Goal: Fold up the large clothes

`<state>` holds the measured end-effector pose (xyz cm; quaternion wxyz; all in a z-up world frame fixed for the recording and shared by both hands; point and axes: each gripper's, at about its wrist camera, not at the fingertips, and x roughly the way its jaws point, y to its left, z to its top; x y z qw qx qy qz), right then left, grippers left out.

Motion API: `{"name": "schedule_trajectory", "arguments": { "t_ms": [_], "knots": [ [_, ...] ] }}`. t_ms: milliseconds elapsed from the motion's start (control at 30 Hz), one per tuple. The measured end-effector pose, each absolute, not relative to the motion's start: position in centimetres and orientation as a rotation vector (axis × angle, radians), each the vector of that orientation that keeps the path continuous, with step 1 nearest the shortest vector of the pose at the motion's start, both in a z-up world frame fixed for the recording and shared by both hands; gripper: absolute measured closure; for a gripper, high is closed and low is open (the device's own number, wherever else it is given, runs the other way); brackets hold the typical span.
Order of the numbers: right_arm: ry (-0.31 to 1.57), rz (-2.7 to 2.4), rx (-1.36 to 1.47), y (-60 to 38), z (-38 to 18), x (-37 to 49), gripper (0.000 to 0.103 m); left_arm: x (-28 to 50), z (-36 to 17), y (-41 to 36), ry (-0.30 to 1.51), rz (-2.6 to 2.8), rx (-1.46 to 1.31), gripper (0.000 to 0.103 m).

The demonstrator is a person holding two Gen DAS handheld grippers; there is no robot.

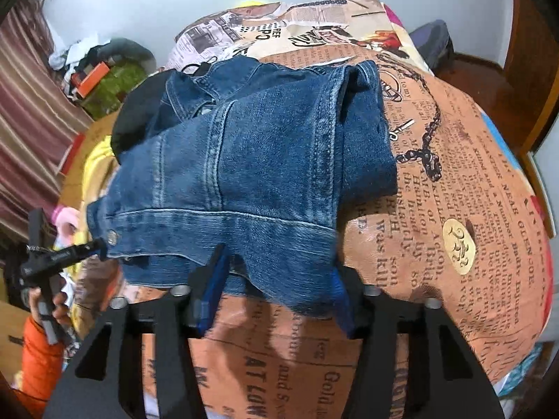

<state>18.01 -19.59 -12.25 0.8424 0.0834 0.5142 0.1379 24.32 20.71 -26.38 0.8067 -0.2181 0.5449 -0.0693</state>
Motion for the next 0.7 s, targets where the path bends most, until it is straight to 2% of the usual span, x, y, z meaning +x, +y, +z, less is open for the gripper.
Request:
{"name": "schedule_trajectory", "arguments": {
  "t_ms": [33,133,333,533,700],
  "knots": [
    [1.088,0.295,0.168,-19.5,-12.1,18.0,0.077,24.2,-26.0,20.5,1.163,-0.153,-0.453,0.082],
    [1.086,0.352,0.165,-19.4,-11.2,17.8,0.088,23.5,-24.0,20.2,1.110,-0.228,-0.455,0.088],
    [1.039,0.451,0.205,-18.7,-8.9,18.7,0.091,23.9,-19.0,20.1,1.010,-0.299,-0.474,0.089],
    [0.913,0.451,0.179,-18.1,-5.8,23.0,0.092,29.1,-15.0,21.6,0.903,-0.292,-0.527,0.090],
    [0.849,0.392,0.190,-19.0,-5.2,28.4,0.092,34.2,-14.9,21.7,0.898,-0.230,-0.498,0.090]
  ]
}}
